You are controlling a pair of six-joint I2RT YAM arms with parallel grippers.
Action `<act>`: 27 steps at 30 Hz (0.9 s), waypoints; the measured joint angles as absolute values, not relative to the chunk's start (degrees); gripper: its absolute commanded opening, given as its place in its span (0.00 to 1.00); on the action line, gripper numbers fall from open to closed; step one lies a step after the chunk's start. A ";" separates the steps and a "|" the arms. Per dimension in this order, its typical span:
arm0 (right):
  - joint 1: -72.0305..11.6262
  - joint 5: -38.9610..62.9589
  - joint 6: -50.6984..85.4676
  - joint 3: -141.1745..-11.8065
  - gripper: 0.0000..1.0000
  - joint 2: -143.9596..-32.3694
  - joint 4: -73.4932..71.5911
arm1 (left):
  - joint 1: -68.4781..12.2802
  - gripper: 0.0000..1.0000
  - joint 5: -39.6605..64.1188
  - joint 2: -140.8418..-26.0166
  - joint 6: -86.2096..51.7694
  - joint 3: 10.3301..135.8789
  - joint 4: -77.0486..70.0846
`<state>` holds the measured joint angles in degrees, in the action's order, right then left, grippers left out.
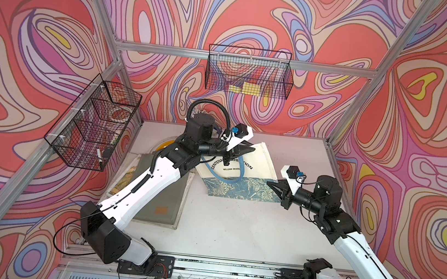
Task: Put away the canvas bag
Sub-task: Press the canvas bag at the center of the board.
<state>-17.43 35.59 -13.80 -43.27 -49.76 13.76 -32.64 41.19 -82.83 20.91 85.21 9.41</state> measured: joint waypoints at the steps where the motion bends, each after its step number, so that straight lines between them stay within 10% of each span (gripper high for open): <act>1: -17.43 35.29 -14.26 -44.34 0.00 -50.28 15.51 | -32.40 0.49 40.80 -82.63 20.80 85.27 9.10; 27: -17.45 24.84 -36.07 -80.64 0.00 -67.26 55.20 | -43.09 0.77 22.22 -90.76 52.47 109.34 35.00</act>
<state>-17.45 24.84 -36.07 -80.64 -67.26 55.20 -43.09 22.22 -90.76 52.47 109.34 35.00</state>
